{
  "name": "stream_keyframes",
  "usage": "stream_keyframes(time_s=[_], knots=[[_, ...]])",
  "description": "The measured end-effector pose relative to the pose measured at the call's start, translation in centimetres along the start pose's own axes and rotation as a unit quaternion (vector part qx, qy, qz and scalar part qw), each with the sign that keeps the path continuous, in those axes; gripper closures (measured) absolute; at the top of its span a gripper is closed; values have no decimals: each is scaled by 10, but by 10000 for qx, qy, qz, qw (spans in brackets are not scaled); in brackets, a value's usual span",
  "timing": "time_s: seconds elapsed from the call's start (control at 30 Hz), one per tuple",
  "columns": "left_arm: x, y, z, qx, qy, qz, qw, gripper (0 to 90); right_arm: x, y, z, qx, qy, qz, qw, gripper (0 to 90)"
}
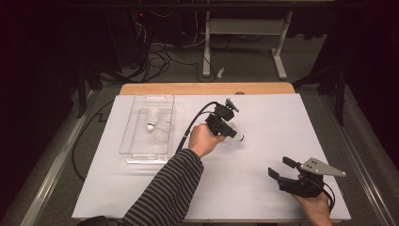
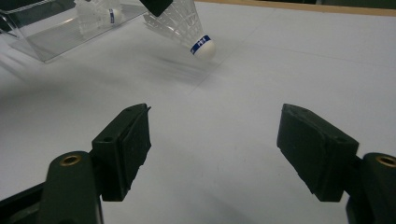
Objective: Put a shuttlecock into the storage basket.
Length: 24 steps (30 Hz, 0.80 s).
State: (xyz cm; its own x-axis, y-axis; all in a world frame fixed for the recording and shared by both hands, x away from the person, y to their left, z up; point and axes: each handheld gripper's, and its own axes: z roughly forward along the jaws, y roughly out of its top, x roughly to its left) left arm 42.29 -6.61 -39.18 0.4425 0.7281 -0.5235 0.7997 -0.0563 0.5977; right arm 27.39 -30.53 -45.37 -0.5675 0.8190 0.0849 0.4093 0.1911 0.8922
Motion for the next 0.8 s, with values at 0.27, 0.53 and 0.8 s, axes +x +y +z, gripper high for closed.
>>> stream_keyframes(time_s=[0.27,0.53,0.8], knots=[[-1,-1,-6,-43,-15,56,10000,897,0,0,0,0,-7,-8,10000,265],[-1,-3,-11,-73,4,124,9999,897,0,0,0,3,-7,-2,10000,265],[1,-5,-16,-98,-3,135,9999,897,0,0,0,6,-7,15,10000,265]])
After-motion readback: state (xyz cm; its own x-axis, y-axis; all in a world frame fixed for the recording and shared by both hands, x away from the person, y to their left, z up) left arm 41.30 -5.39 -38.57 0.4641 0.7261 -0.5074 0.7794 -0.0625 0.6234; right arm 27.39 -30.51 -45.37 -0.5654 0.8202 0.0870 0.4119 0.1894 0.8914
